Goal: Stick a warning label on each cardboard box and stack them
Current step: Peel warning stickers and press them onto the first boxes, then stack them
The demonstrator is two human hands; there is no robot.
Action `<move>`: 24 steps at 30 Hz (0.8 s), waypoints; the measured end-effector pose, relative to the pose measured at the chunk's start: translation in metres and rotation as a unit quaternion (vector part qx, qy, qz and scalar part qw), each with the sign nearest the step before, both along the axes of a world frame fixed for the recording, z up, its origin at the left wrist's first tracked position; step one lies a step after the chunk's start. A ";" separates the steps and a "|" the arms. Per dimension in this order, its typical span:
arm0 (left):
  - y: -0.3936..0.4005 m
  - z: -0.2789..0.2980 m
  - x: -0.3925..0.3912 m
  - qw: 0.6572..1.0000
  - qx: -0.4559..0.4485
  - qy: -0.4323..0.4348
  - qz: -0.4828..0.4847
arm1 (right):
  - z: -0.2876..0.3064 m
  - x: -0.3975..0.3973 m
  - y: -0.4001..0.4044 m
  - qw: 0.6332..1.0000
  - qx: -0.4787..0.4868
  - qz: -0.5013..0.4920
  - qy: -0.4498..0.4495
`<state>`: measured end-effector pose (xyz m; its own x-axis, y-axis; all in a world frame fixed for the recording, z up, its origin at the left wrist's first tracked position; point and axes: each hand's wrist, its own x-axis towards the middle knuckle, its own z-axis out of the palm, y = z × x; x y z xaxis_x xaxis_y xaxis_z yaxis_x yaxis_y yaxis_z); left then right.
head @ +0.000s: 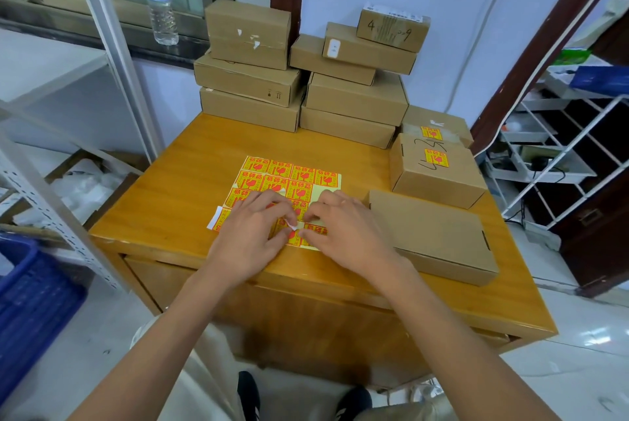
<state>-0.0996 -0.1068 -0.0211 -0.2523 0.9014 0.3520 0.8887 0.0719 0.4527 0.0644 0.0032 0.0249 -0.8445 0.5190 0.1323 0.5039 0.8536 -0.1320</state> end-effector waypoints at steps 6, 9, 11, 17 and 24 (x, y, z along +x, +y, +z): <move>0.000 -0.003 -0.004 0.994 0.043 -0.091 -0.032 | -0.002 -0.014 -0.007 0.999 0.026 0.003 0.028; 0.000 -0.002 -0.011 0.985 0.055 -0.163 0.003 | -0.004 -0.016 -0.009 0.998 0.033 -0.022 0.044; 0.001 -0.004 -0.014 0.989 0.041 -0.144 0.016 | -0.005 -0.013 -0.011 0.997 0.025 -0.034 0.065; 0.003 -0.005 -0.012 0.995 0.016 -0.099 0.028 | -0.013 -0.004 -0.030 0.990 0.025 -0.079 0.113; 0.003 -0.006 -0.012 0.996 0.048 -0.079 0.011 | -0.022 -0.007 -0.036 0.979 0.036 -0.129 0.153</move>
<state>-0.1119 -0.1041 -0.0266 -0.3299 0.8591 0.3912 0.8048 0.0394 0.5922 0.0571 -0.0329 0.0032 -0.6013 0.6898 0.4032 0.6500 0.7158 -0.2551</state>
